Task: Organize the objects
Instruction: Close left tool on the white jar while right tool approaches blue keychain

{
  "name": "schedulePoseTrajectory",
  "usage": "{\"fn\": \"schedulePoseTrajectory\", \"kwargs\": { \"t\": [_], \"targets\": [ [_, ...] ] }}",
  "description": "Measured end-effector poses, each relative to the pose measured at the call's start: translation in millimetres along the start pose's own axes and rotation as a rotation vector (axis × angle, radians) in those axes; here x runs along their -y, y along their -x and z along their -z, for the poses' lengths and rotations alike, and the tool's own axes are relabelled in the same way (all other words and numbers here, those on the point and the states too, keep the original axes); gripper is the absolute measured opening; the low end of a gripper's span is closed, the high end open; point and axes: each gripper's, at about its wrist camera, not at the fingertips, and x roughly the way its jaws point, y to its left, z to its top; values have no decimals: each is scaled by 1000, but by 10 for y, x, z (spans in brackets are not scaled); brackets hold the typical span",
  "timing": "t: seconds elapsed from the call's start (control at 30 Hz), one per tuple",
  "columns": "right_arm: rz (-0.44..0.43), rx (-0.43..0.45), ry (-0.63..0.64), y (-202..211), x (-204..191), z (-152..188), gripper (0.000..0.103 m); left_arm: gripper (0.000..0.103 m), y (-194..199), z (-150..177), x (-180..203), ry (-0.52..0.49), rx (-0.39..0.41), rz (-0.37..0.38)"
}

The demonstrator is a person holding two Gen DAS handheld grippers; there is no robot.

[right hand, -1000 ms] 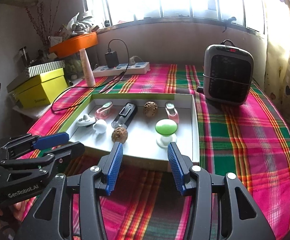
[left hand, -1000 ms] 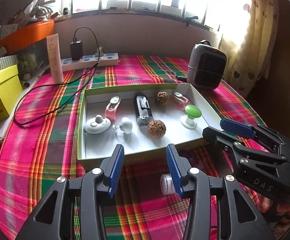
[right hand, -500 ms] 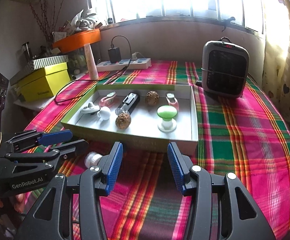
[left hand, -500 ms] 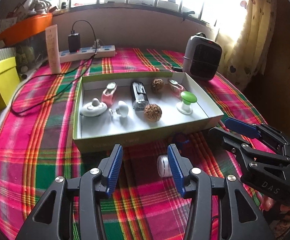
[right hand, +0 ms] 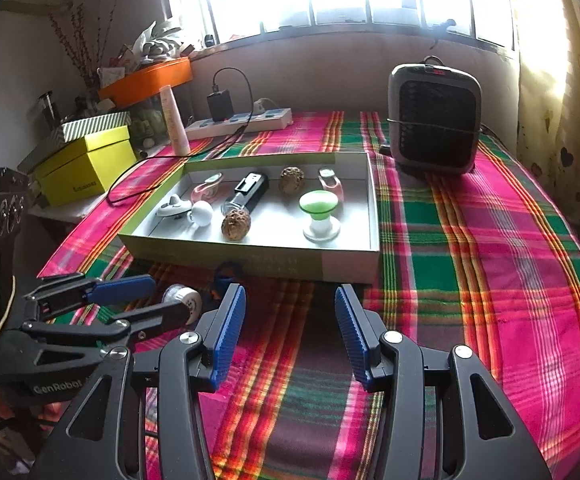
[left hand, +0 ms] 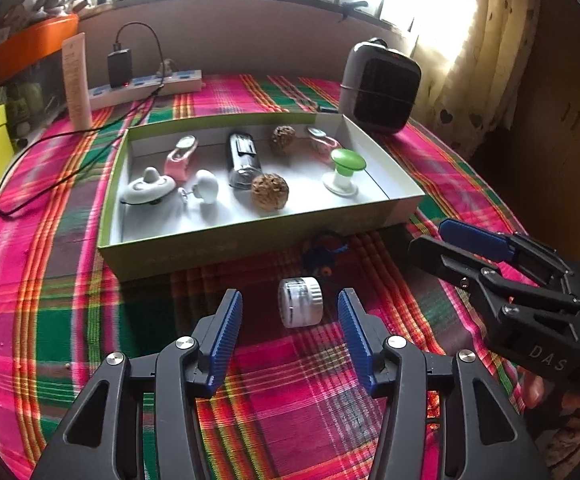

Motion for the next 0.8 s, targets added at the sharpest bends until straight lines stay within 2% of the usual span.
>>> {"fn": "schedulePoseTrajectory", "kwargs": {
  "t": [0.13,0.23,0.37,0.57,0.73,0.8],
  "targets": [
    [-1,-9,-5,-14,11,11,49,49,-76,-2,5,5,-17,-8],
    [-3,-14,-5,-23,10,19,55,49,-106,3,0,9,-18,-25],
    [-8,-23,-3,-40,-2,29,56,48,-115,3,-19,15,-13,-45],
    [-1,-42,4,-77,-30,33,56,29,-114,-1,-52,20,-2,-61],
    [9,-56,11,-108,-64,32,56,18,-112,-3,-99,32,4,-57],
    [12,-62,17,-123,-89,32,56,17,-108,-5,-120,38,7,-54]
  ]
}}
